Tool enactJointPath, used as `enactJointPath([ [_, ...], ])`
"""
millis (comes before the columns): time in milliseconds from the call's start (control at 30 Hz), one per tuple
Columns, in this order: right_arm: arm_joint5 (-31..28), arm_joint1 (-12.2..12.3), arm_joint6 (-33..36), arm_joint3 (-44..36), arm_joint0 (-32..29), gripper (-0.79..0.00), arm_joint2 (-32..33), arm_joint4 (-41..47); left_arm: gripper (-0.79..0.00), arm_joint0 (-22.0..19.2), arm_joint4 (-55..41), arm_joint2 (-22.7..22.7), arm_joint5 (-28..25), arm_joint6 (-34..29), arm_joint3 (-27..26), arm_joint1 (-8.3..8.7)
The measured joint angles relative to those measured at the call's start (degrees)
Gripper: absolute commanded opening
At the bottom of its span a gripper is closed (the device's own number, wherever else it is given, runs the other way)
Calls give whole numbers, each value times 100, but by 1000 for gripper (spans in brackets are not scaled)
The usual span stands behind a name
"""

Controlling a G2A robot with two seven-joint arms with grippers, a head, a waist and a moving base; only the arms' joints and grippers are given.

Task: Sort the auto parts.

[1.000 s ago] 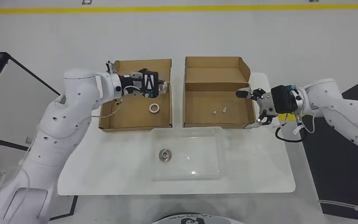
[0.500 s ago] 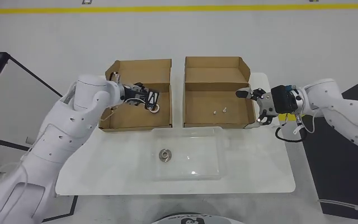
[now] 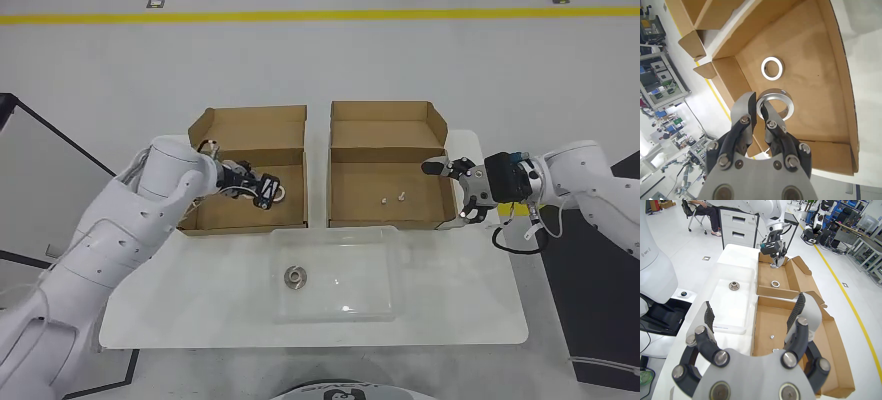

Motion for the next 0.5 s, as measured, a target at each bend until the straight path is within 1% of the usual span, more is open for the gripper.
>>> enactJointPath([
  [133, 0, 0, 0, 0, 0, 0, 0, 0, -785, -101, 99, 257, 3, 111, 227, -40],
  [233, 0, 0, 0, 0, 0, 0, 0, 0, -785, -175, 148, 444, 101, 212, 441, -103],
  [500, 0, 0, 0, 0, 0, 0, 0, 0, -785, -383, 210, 911, 559, 354, 1096, -341],
])
